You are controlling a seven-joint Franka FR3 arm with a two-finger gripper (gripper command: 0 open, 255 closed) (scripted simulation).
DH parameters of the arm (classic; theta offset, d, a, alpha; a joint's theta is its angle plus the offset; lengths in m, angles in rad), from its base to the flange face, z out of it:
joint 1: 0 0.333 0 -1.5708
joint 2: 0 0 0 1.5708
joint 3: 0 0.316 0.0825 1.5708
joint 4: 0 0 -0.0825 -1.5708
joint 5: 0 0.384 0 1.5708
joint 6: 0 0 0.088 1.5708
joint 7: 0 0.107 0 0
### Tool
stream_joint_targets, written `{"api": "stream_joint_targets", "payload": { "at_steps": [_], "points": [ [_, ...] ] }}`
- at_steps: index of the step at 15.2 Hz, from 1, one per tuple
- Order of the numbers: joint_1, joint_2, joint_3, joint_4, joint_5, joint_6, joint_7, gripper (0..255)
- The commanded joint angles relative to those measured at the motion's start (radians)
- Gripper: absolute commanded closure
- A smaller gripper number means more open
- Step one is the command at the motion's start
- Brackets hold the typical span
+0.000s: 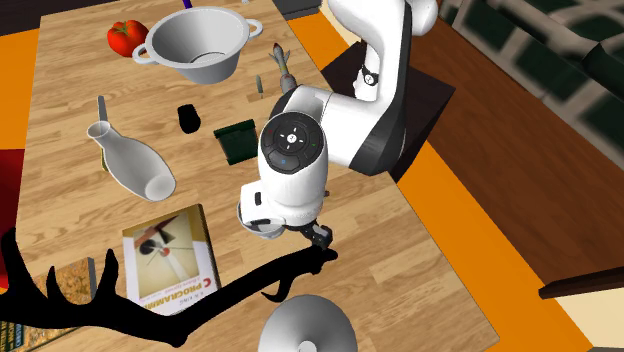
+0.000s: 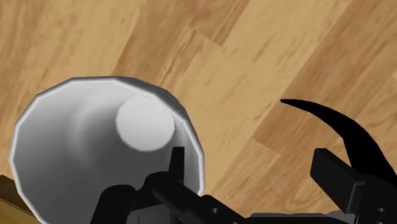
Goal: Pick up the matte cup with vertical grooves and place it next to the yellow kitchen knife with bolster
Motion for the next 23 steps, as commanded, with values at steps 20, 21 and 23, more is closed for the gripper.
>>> {"api": "stream_joint_targets", "payload": {
  "at_steps": [20,21,23],
  "points": [
    [0.034,-0.002,-0.067,0.027,-0.085,-0.052,-0.028,255],
    [0.034,-0.006,-0.067,0.035,-0.084,-0.063,-0.03,255],
    [0.035,-0.011,-0.066,0.053,-0.082,-0.087,-0.034,255]
  ]
}}
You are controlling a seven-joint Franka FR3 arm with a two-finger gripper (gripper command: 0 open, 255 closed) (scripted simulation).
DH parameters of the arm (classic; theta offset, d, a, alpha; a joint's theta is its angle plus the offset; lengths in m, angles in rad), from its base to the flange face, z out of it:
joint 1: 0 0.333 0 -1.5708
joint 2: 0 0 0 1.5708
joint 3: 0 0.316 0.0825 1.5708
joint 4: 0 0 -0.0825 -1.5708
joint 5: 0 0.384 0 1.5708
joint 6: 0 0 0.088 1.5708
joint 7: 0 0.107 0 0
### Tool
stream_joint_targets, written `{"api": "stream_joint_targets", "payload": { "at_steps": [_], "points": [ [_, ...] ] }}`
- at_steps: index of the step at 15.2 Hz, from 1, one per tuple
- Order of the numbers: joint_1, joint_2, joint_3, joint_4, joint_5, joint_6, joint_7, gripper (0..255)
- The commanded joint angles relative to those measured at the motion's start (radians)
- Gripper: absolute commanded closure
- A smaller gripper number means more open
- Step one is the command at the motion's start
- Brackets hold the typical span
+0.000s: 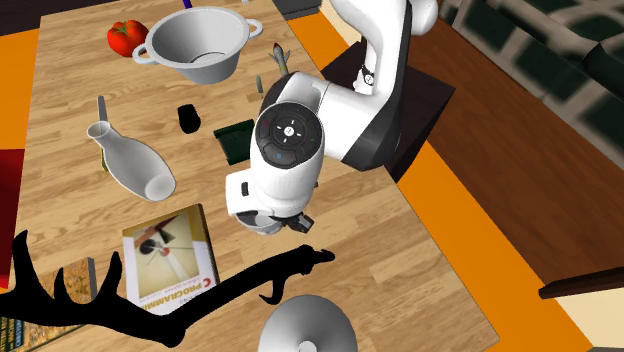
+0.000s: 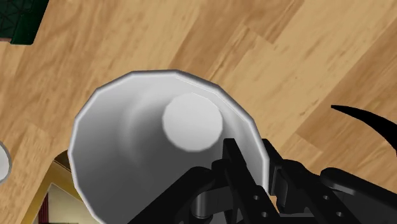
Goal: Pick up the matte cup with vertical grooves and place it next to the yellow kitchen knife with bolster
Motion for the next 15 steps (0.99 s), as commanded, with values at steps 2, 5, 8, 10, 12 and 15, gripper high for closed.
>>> {"api": "stream_joint_targets", "payload": {
  "at_steps": [2,5,8,10,12,15],
  "points": [
    [0.001,-0.008,0.001,0.028,0.002,-0.035,-0.006,255],
    [0.002,-0.014,0.001,0.059,0.005,-0.072,-0.013,255],
    [0.004,-0.017,0.002,0.095,0.006,-0.109,-0.019,255],
    [0.005,-0.017,0.002,0.121,0.007,-0.135,-0.023,255],
    [0.007,-0.017,0.002,0.148,0.008,-0.162,-0.028,255],
    [0.009,-0.013,0.002,0.195,0.009,-0.204,-0.034,255]
  ]
}}
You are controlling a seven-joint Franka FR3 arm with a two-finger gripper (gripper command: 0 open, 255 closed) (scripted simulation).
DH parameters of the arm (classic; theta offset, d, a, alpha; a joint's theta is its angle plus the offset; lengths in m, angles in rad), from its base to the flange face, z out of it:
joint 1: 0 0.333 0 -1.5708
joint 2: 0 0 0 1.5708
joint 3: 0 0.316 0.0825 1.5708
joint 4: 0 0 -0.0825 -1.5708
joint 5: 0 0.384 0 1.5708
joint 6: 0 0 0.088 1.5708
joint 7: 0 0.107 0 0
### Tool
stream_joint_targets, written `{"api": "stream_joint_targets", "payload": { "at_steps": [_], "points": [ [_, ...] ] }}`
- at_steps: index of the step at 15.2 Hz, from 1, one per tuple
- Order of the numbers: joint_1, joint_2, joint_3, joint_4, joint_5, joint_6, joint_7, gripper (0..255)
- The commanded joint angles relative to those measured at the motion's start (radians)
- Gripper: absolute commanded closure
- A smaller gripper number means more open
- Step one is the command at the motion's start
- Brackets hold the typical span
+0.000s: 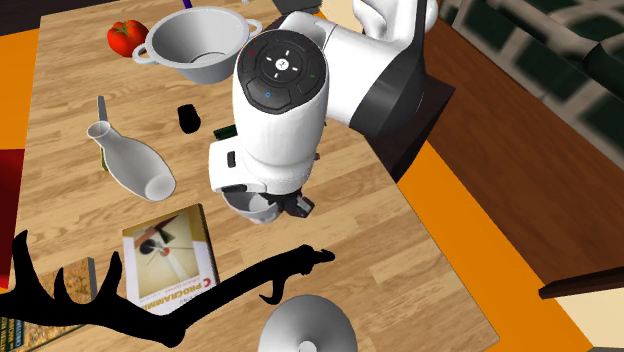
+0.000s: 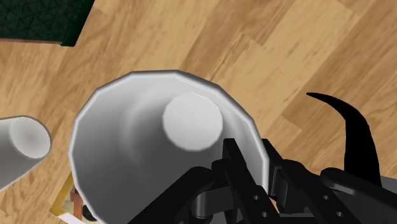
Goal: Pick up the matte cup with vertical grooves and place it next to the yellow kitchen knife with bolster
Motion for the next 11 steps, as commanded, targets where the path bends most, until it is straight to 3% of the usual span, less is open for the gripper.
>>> {"api": "stream_joint_targets", "payload": {
  "at_steps": [1,11],
  "points": [
    [0.001,0.003,0.0,0.034,0.0,-0.03,-0.006,255],
    [0.016,0.055,-0.004,0.254,-0.002,-0.196,-0.033,255]
  ]
}}
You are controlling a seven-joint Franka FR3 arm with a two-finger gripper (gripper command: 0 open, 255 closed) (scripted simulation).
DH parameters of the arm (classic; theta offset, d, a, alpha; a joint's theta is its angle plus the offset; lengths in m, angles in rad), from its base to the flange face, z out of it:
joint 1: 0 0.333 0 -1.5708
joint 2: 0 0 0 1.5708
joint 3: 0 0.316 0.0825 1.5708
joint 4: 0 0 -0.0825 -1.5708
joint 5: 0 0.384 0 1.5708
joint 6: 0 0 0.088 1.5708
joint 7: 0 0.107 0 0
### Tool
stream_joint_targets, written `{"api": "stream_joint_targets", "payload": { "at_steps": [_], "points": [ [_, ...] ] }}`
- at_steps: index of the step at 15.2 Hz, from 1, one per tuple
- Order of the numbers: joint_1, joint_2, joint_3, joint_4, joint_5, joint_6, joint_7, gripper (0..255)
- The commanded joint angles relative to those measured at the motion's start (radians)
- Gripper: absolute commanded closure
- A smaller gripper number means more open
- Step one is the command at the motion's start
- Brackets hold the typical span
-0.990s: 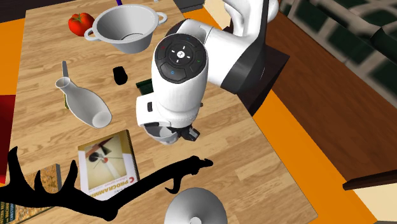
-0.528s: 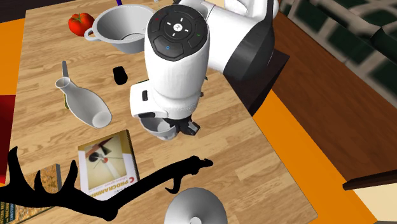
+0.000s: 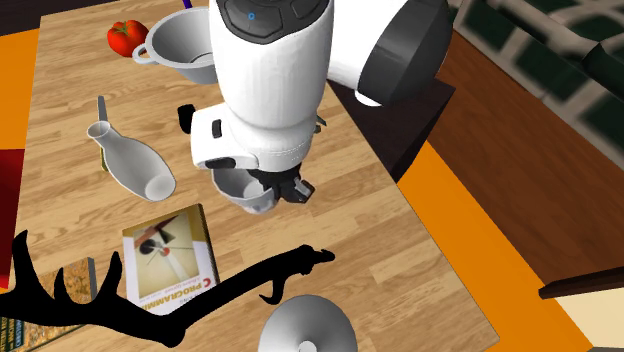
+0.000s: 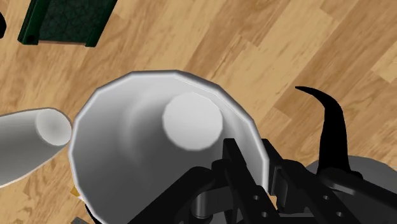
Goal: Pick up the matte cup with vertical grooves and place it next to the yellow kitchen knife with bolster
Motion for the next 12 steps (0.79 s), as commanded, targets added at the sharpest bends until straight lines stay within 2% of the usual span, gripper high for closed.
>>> {"api": "stream_joint_targets", "payload": {
  "at_steps": [1,6,12],
  "points": [
    [0.002,0.01,-0.001,0.039,-0.001,-0.028,-0.006,255],
    [-0.09,-0.101,-0.017,-0.163,0.012,0.078,-0.084,255],
    [-0.187,-0.168,-0.046,-0.295,0.024,0.162,-0.193,255]
  ]
}}
